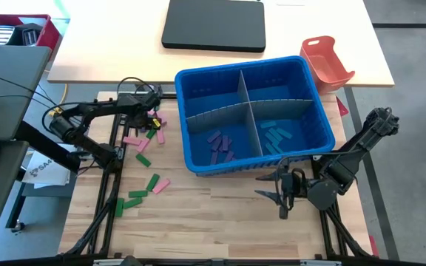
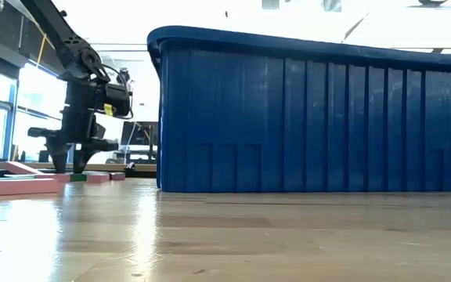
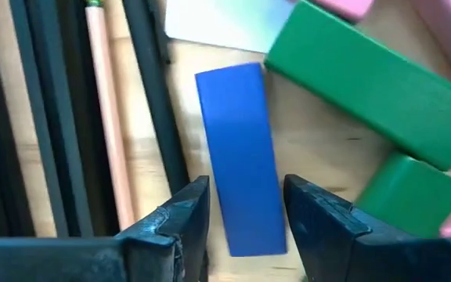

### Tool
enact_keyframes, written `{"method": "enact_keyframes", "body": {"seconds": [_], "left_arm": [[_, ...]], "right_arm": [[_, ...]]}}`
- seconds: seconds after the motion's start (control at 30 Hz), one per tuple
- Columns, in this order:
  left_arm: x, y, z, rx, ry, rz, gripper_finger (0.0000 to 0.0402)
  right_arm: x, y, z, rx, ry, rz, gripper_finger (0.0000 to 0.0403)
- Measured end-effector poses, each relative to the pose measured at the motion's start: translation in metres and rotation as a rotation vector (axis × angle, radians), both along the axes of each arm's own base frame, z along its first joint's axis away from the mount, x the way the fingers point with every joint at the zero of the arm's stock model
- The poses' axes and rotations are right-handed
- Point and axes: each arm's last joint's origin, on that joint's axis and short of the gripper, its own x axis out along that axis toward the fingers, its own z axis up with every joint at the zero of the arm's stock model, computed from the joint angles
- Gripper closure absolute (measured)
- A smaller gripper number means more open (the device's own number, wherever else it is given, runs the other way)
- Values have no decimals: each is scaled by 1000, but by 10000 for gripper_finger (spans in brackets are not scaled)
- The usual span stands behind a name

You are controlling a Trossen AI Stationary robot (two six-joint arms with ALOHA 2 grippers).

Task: Sort blocks
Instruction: Put the purple block into the blue bin with the other purple block

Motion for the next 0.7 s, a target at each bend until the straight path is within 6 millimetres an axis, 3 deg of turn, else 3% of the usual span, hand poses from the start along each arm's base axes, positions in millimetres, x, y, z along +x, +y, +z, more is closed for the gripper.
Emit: {"method": "enact_keyframes", "body": {"seconds": [0.23, 0.47, 0.6, 0.7], "left_arm": [[-2, 3, -5, 42, -31, -4, 252], [-3, -1, -7, 33, -29, -75, 311], [-2, -11, 4, 50, -38, -129, 311], [1, -20, 25, 132, -87, -174, 311]], "right_arm": [[0, 0, 0, 15, -5, -10, 234], [0, 0, -1, 16, 3, -8, 234], [0, 0, -1, 14, 4, -7, 234], [0, 0, -1, 14, 5, -6, 234]]}}
